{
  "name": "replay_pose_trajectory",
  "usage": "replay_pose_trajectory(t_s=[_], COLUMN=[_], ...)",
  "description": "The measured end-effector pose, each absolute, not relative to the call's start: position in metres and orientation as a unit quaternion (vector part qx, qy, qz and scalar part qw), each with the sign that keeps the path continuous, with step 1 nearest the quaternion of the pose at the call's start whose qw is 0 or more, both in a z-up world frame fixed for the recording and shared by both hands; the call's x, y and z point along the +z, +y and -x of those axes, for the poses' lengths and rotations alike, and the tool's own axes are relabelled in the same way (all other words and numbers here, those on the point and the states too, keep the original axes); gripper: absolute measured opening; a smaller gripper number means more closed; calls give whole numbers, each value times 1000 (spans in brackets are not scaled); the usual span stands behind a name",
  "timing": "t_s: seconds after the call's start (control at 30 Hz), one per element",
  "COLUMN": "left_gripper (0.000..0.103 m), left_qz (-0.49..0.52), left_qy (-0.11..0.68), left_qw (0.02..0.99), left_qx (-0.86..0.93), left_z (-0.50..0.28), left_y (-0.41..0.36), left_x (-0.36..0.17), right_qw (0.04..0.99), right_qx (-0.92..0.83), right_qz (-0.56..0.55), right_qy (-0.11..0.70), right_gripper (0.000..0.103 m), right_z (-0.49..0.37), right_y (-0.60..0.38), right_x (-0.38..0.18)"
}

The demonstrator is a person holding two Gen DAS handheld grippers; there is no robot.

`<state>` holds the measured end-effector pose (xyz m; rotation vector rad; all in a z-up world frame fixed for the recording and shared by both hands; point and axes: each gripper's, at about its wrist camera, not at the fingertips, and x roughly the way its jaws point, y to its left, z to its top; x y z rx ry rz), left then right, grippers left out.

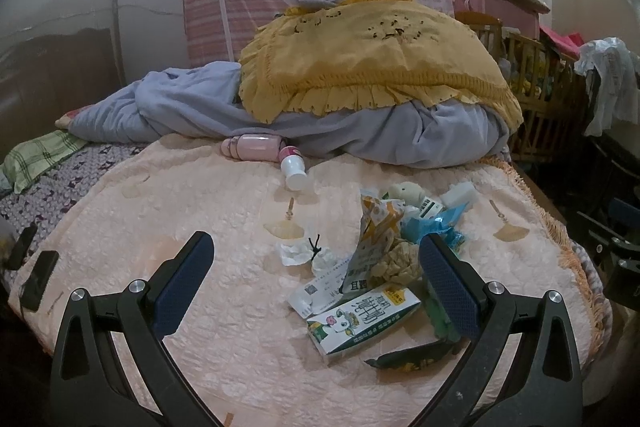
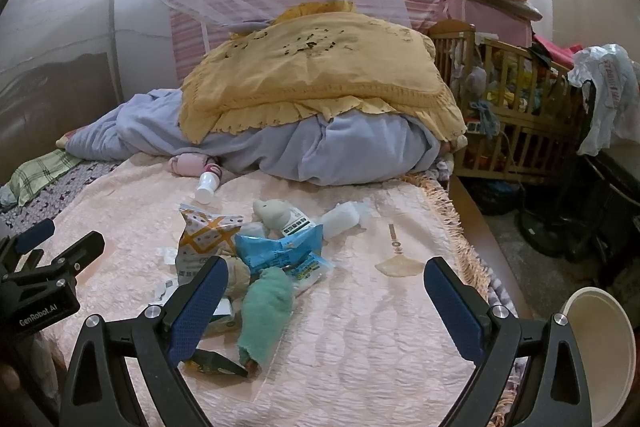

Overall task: Collect trash
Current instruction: 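Move both tools toward the pile of trash on the bed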

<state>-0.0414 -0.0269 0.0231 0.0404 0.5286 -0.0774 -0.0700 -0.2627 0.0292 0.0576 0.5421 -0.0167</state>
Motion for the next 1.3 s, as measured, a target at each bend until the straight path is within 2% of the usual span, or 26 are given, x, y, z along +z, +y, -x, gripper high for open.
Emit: replay_pose_trajectory(t_s=[1.3], left_gripper=[102], left_qz=[10], left_qy=[265], left_qw=[964], left_qx=[-34], left_z=[36], left_y=[-18], left_x=[19], right_qw=[963], right_qx=[-3], right_qz=[-25], right_qy=[269], right_gripper=[98], right_z=[70], right_y=[-259], right_x=[28])
